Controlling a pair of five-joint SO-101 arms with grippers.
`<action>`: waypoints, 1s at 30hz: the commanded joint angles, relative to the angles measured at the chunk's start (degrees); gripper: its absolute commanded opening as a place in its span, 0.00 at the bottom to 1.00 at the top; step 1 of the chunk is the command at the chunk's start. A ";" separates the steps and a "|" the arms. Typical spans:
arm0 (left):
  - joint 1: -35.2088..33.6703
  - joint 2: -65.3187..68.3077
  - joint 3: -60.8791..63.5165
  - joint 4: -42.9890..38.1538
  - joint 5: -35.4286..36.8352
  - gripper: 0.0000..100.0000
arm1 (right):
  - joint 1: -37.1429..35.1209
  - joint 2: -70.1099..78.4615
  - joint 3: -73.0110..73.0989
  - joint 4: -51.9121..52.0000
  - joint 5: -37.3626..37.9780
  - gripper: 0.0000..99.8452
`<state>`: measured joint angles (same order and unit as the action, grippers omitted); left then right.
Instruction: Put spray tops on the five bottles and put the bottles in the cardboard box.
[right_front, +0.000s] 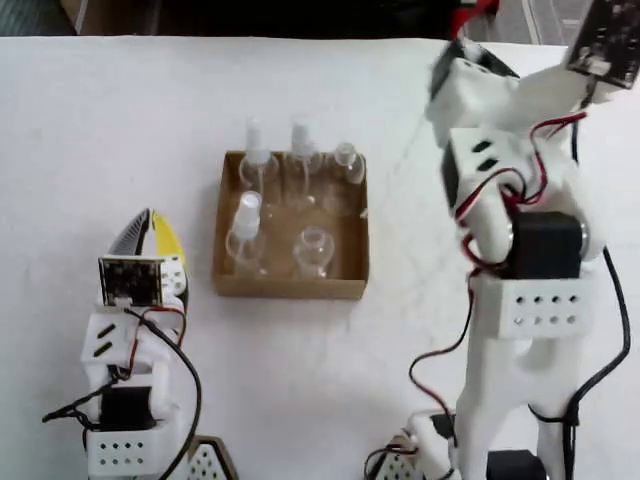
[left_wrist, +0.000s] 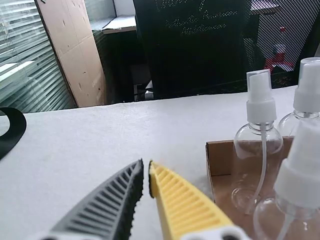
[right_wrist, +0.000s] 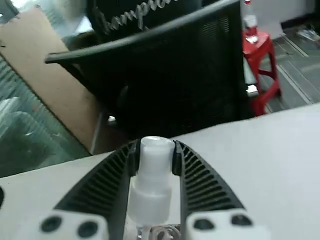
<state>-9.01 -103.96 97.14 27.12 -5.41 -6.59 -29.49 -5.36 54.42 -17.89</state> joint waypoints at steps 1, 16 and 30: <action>0.31 -0.57 -0.18 -0.97 -0.53 0.02 | -5.85 -2.07 -2.02 -4.35 0.00 0.02; 0.40 -0.57 -0.18 -1.14 -0.53 0.02 | -10.59 -8.84 15.47 -14.99 1.85 0.02; 0.57 -0.57 -0.18 -1.23 -0.53 0.02 | -10.77 -8.75 43.87 -69.85 22.68 0.02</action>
<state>-9.01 -103.96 97.14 27.12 -5.41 -17.32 -37.14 38.68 -9.14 5.14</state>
